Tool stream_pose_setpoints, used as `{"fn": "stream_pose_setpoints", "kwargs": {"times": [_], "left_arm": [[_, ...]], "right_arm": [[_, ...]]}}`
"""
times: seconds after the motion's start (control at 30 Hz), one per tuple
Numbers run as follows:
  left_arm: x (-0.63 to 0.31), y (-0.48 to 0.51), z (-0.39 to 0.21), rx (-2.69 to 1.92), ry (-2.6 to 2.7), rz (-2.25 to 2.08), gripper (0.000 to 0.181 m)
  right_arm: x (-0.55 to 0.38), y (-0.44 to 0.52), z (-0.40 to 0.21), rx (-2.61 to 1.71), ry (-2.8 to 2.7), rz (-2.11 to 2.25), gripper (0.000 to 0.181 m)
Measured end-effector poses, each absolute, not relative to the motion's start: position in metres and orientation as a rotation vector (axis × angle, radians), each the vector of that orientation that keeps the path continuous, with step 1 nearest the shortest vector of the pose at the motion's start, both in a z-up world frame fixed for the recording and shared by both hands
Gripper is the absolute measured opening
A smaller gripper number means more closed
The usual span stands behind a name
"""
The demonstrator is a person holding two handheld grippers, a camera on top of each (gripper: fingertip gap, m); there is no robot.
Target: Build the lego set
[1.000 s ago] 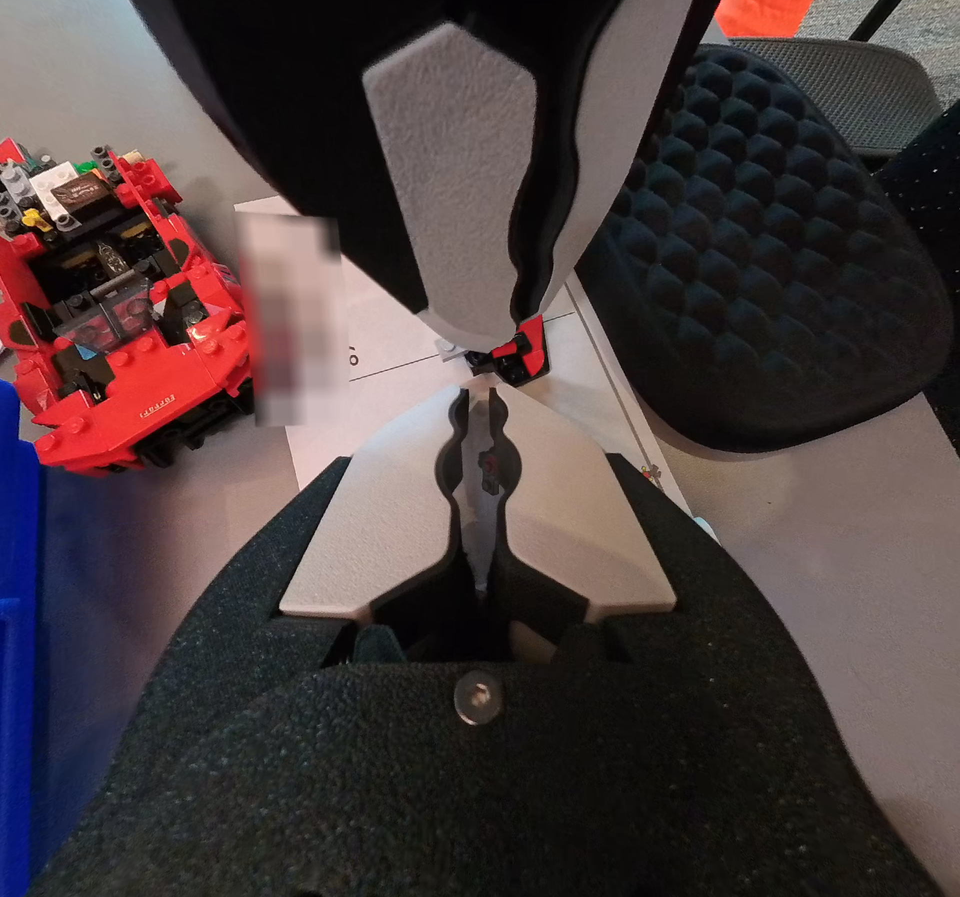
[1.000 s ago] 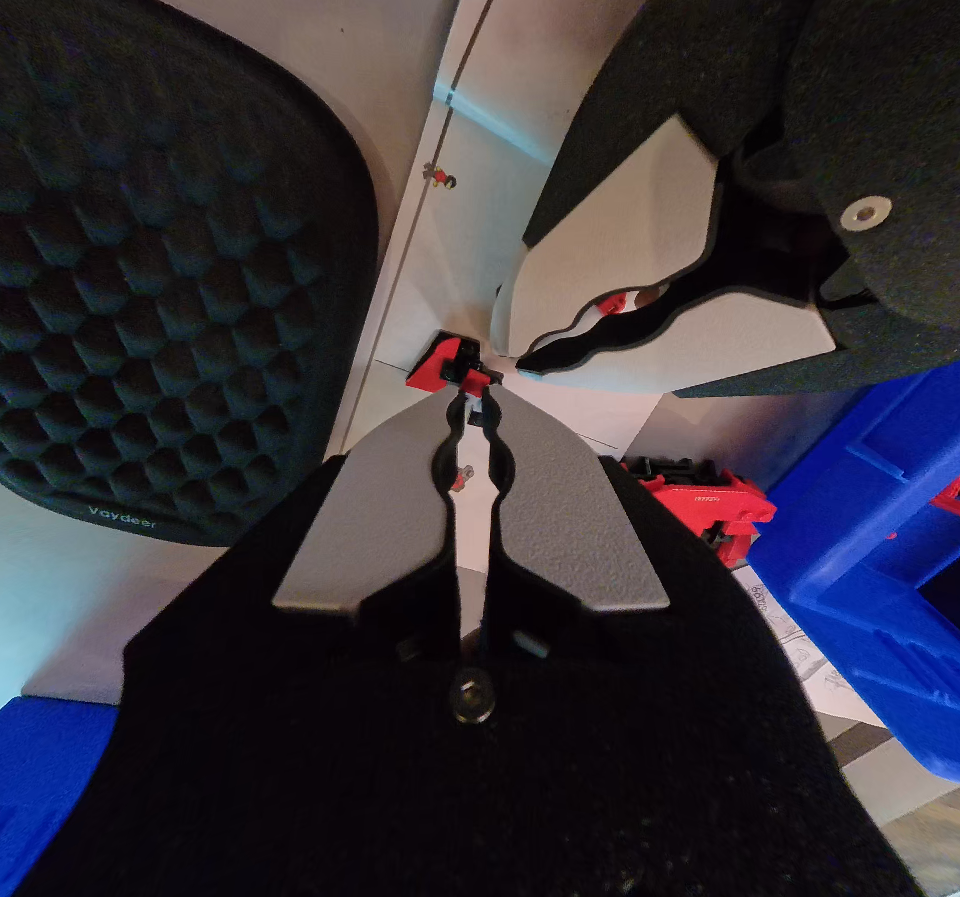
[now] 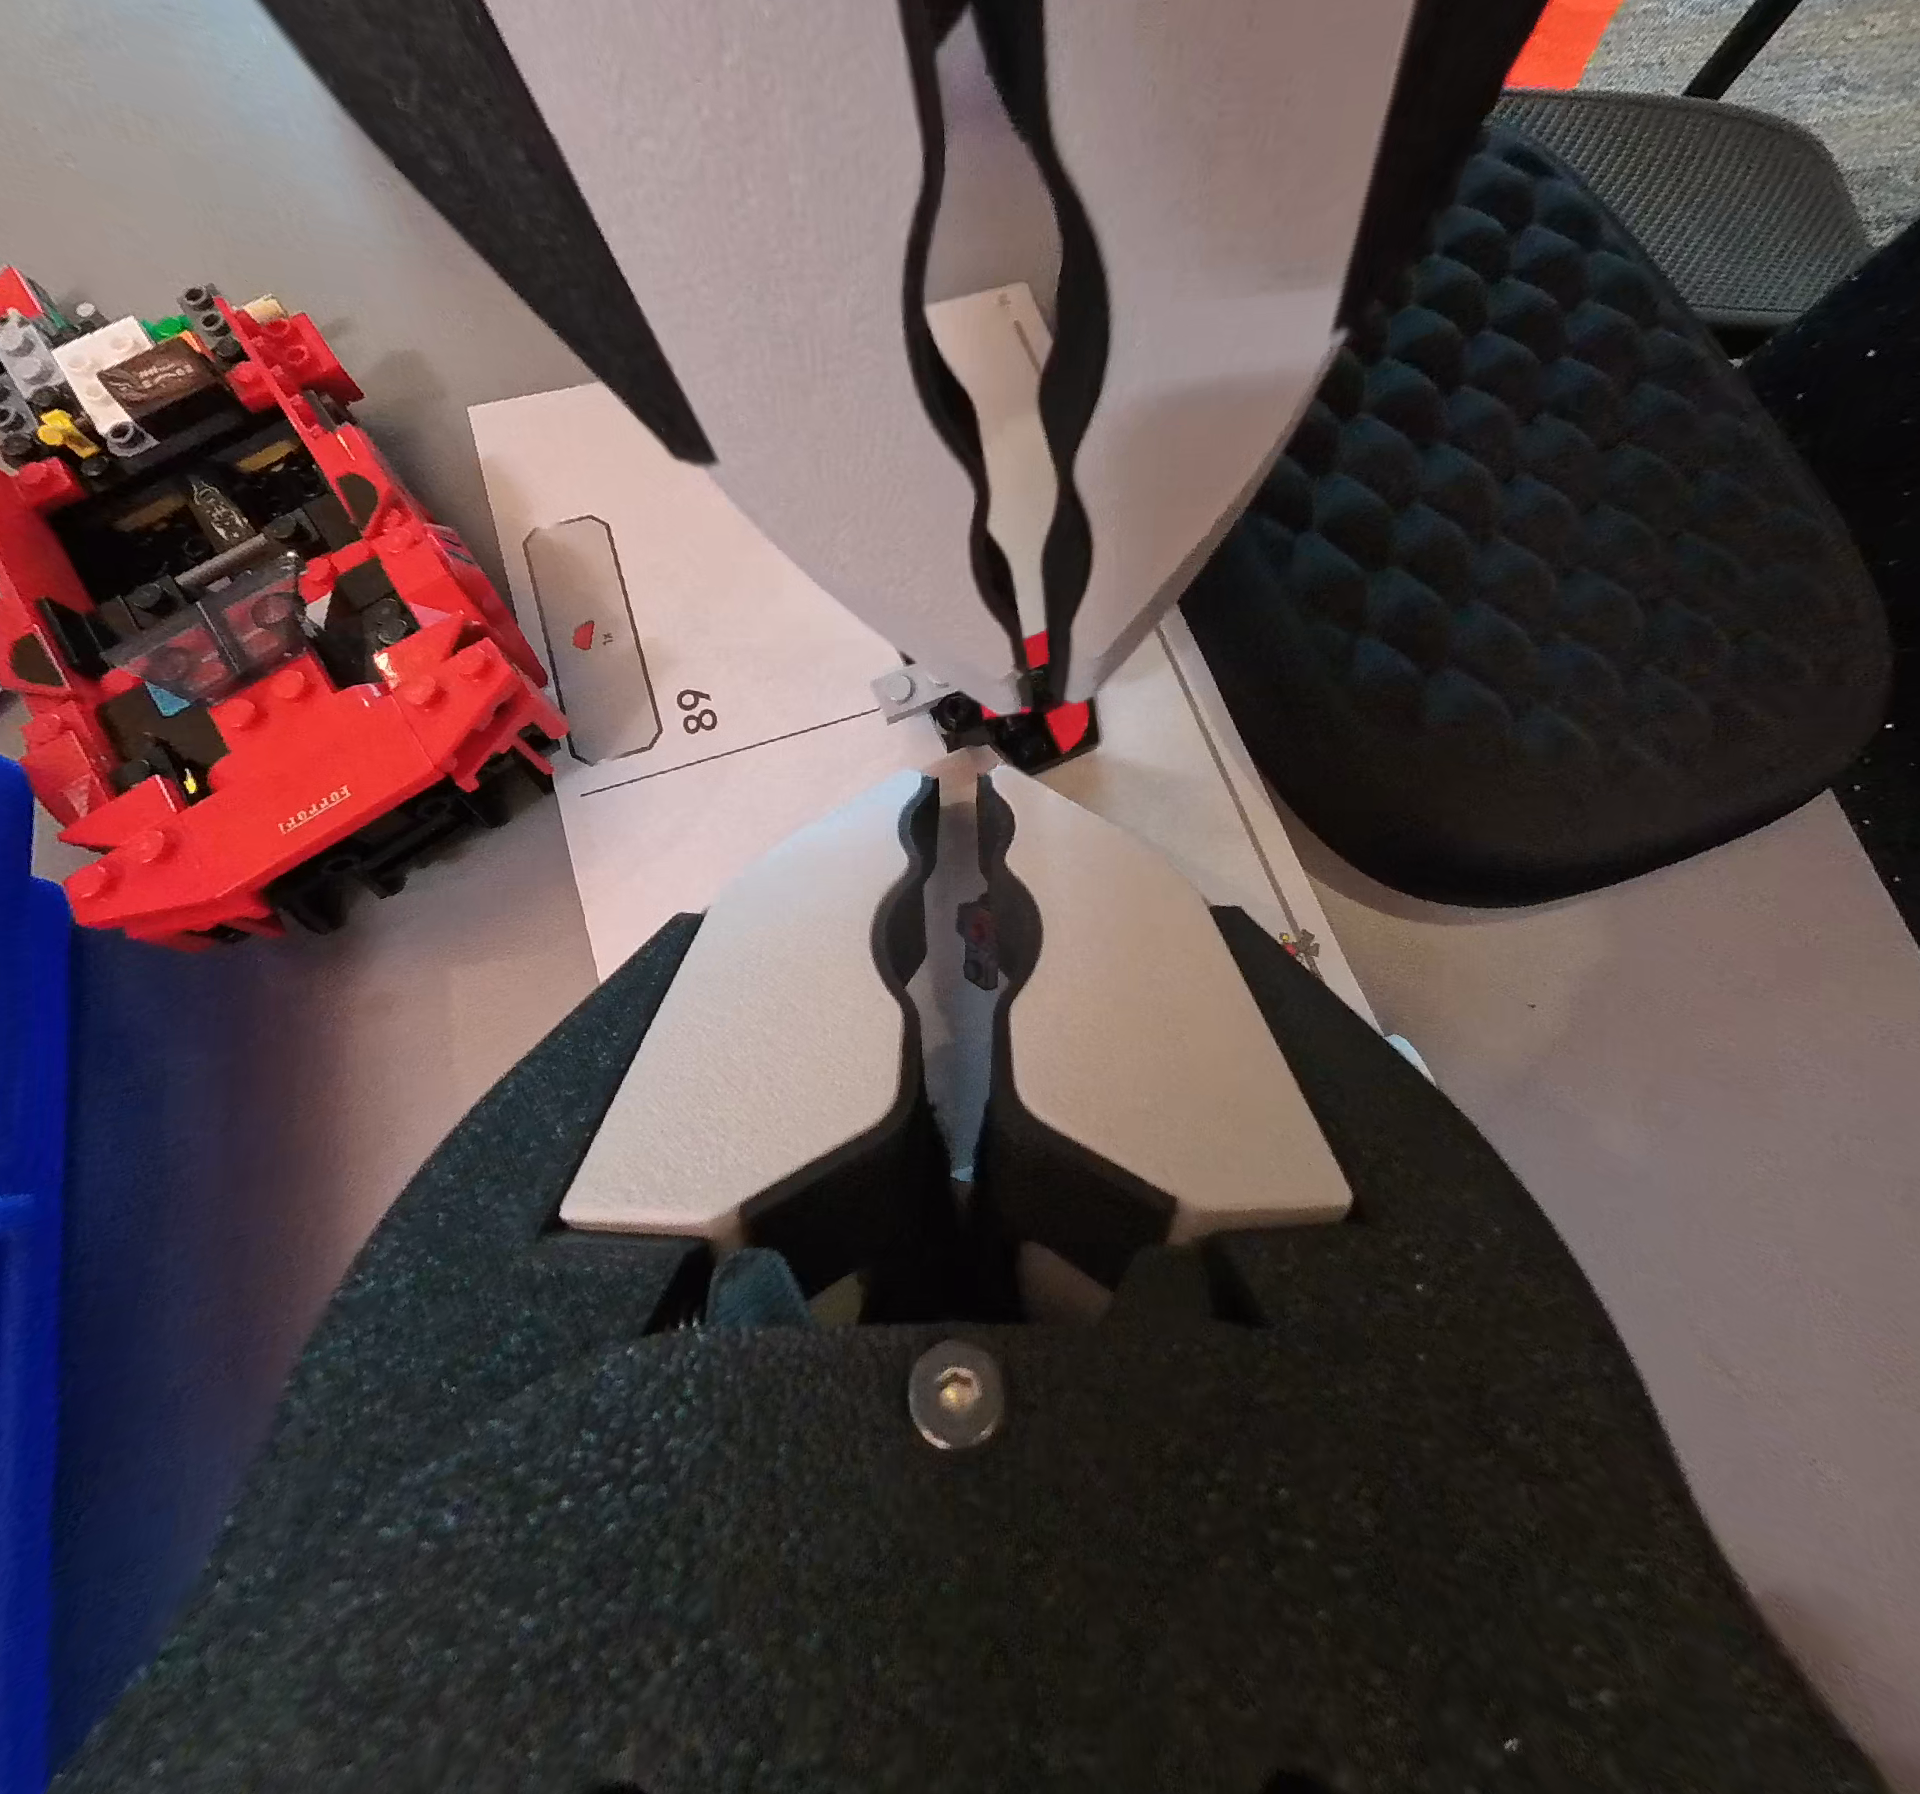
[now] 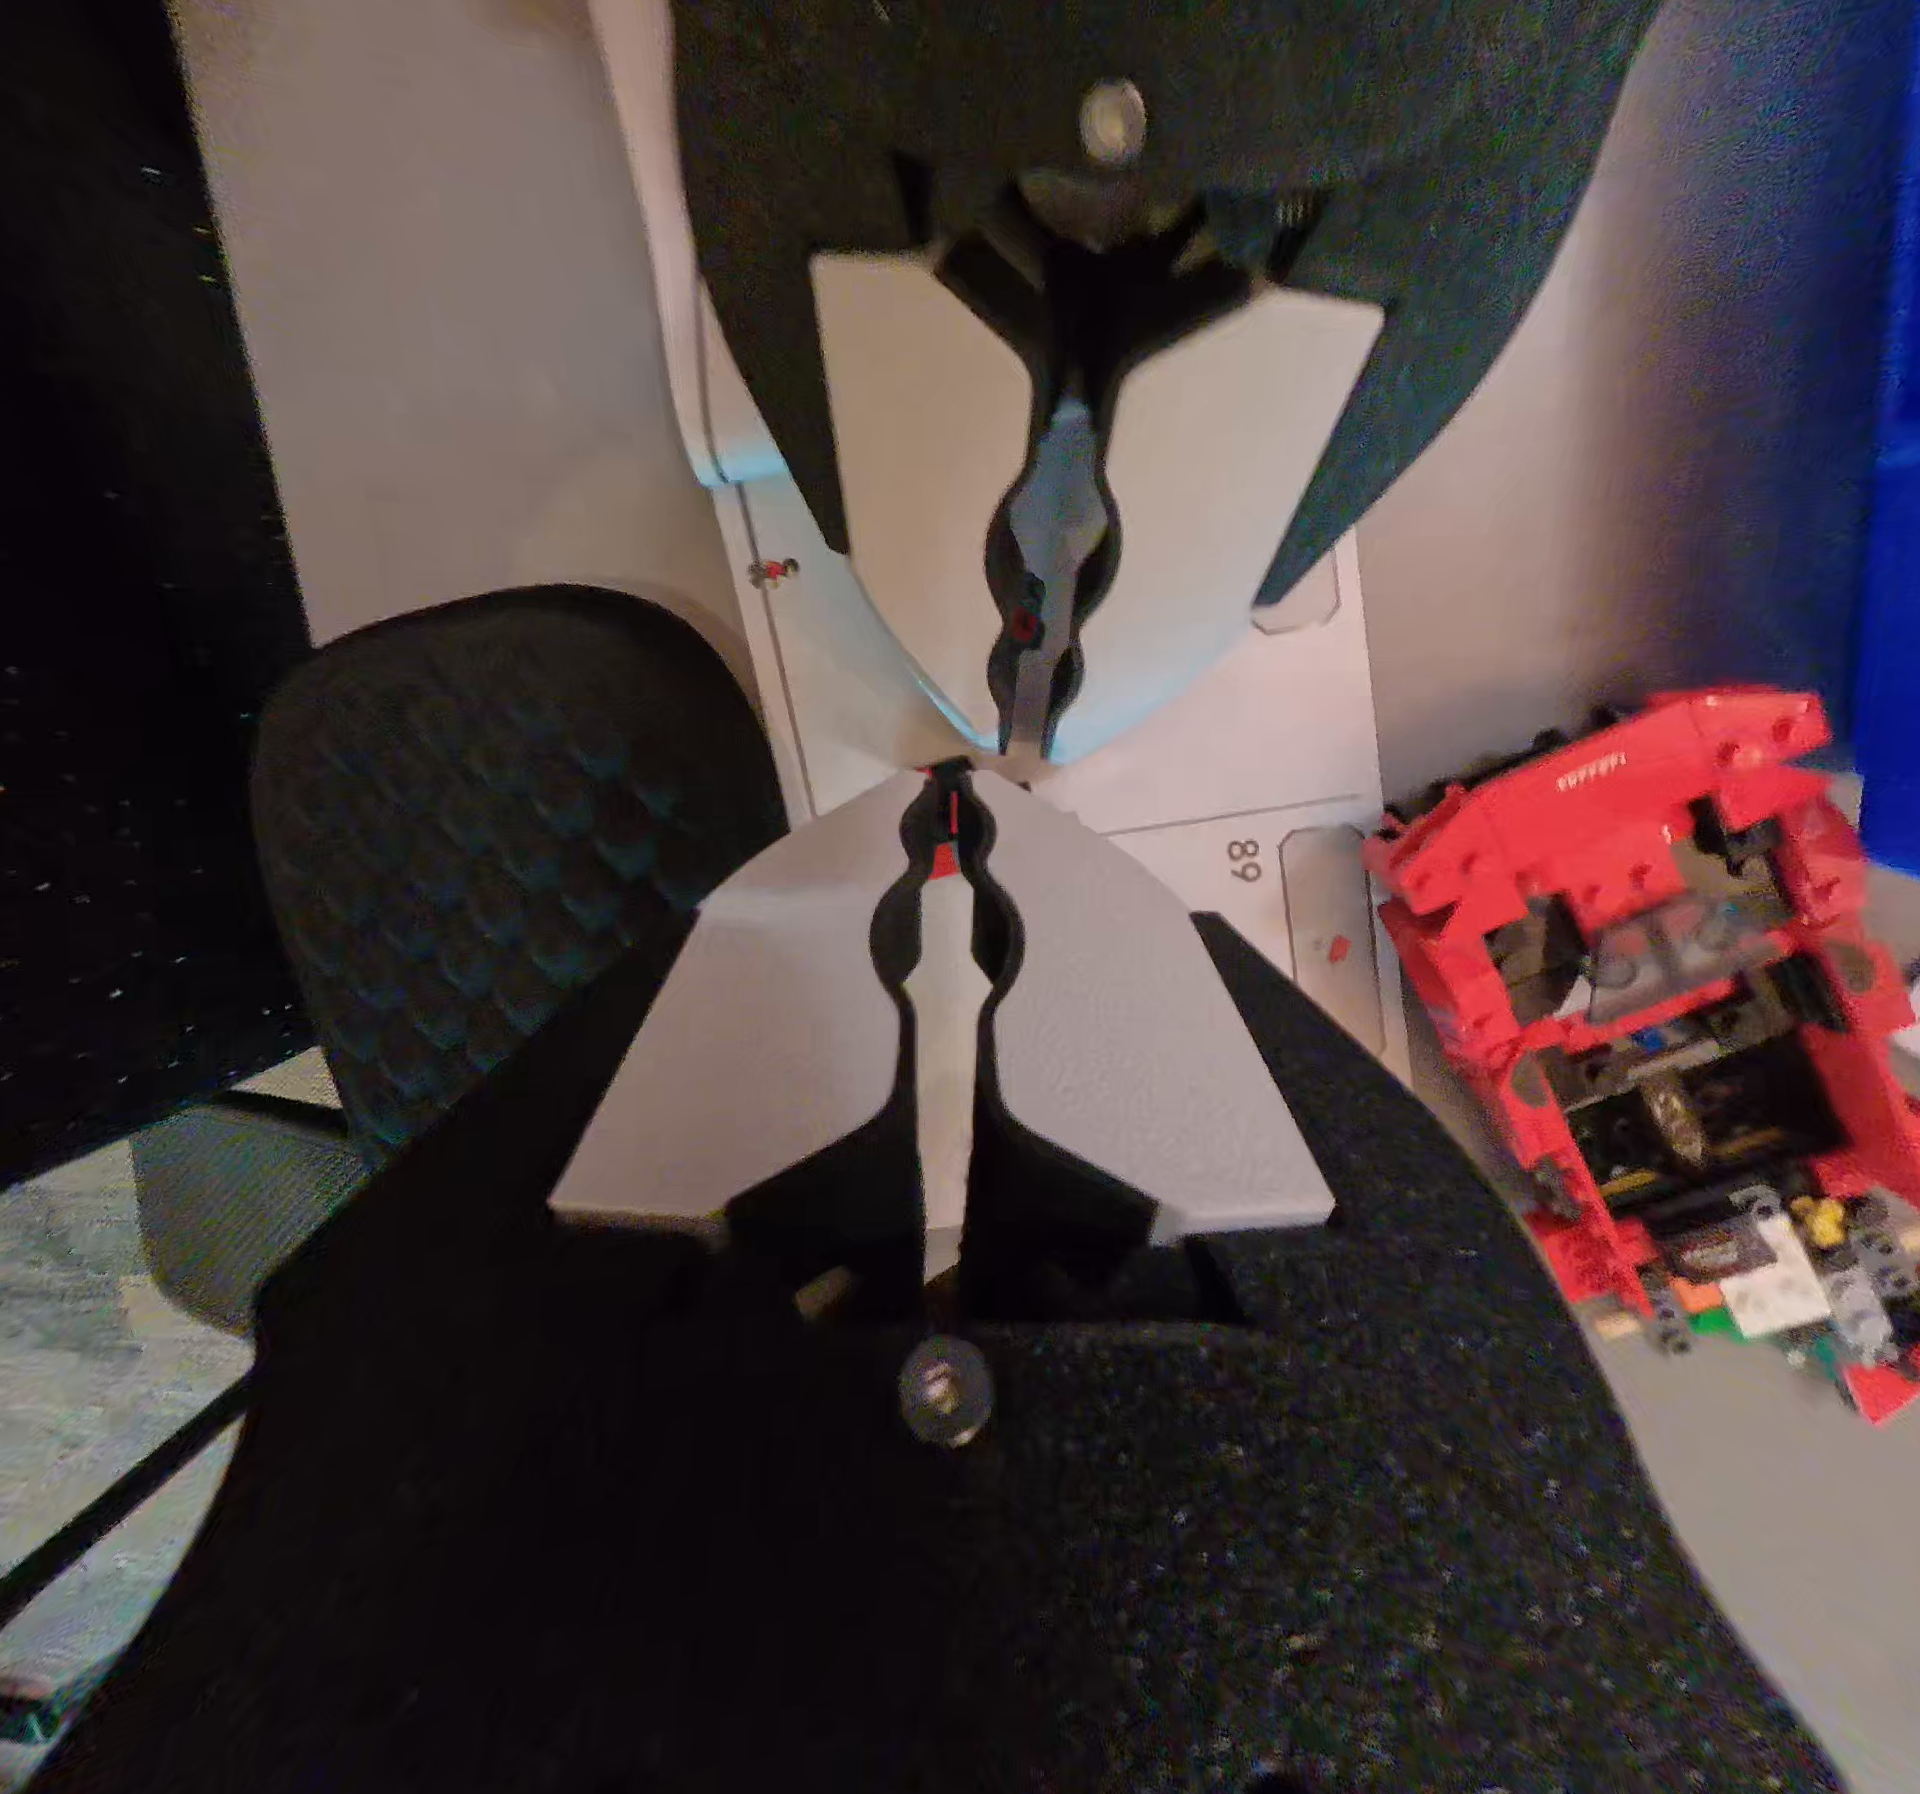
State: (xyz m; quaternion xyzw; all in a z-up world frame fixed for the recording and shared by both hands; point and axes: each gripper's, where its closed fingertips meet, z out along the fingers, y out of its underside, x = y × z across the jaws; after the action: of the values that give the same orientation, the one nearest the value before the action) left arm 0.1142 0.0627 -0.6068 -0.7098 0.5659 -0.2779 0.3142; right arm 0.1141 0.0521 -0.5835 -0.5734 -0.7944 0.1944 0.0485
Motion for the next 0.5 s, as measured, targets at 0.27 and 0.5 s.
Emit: {"fn": "stream_pose_setpoints", "kwargs": {"times": [0.27,0.5], "left_arm": [[0.1142,0.0629,-0.6067,-1.87,1.49,-0.731,0.006],[0.1136,0.0641,-0.6008,-1.867,1.447,-0.792,0.005]], "right_arm": [[0.1182,0.0595,-0.5919,-1.723,-2.415,0.467,0.006],[0.1175,0.0591,-0.5906,-1.727,-2.401,0.454,0.008]]}}
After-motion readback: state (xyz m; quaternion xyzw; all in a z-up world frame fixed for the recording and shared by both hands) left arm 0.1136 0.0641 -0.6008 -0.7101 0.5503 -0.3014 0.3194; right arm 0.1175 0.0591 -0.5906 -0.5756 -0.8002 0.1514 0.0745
